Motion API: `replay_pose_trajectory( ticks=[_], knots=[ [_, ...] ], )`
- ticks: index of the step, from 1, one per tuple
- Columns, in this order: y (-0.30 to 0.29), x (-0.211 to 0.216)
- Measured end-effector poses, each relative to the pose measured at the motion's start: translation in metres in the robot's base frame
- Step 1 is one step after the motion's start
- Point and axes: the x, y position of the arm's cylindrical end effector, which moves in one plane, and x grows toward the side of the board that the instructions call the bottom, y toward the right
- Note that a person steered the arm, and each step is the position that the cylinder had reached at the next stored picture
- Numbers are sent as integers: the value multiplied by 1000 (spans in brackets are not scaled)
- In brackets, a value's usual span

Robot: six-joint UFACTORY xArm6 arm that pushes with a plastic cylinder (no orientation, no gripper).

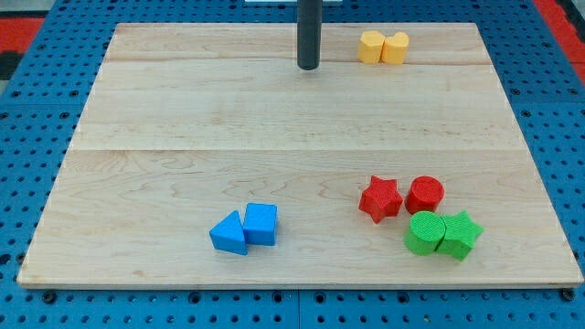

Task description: Separate the yellow heart and yellow hexagon from each other

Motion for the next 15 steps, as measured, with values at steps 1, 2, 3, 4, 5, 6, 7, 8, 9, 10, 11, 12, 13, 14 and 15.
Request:
replay_pose_trajectory(
  ticks=[1,2,3,4,5,6,7,8,9,10,11,12,13,14,15],
  knots=[
    [0,-6],
    [0,-10],
    [1,-10],
    [5,-10],
    [14,-10],
    [19,-10],
    [27,-10],
    [87,-10],
    [119,-10],
    [119,-10],
    [120,-10],
    [120,-10],
    [152,-6],
    [201,7],
    [196,80]
  ],
)
